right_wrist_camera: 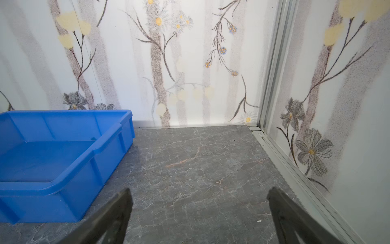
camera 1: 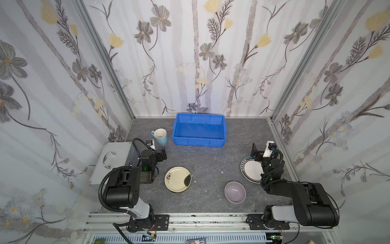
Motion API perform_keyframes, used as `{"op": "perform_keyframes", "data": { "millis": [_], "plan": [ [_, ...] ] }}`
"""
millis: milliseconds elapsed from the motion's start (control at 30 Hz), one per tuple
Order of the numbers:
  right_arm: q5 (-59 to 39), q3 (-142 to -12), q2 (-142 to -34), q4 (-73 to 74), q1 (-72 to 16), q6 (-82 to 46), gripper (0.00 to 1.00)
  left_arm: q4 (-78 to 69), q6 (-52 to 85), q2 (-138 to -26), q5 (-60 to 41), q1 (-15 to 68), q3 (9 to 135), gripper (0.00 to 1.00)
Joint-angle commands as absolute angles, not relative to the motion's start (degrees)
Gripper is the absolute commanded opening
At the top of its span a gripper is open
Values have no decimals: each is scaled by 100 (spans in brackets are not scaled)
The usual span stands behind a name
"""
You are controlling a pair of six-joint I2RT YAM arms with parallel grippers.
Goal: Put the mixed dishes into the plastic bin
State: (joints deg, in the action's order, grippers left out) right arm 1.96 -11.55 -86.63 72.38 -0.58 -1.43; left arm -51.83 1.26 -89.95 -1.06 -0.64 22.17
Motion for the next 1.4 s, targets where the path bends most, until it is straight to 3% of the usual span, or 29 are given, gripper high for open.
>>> {"op": "perform_keyframes", "data": {
  "millis": [0,1267,1367],
  "plan": [
    [256,-1151,-8656,7518,-55,-124,100,-5200,97,-9000,-79,-70,2254,100],
    [285,-1155,-8635,7533,-110,-71,100,-5167,108,-8993,-149,-99,2273,100],
    [235,-1415,-8512,6883,-123,-35,100,-5142,99,-8992,-183,-105,2285,100]
  ]
}}
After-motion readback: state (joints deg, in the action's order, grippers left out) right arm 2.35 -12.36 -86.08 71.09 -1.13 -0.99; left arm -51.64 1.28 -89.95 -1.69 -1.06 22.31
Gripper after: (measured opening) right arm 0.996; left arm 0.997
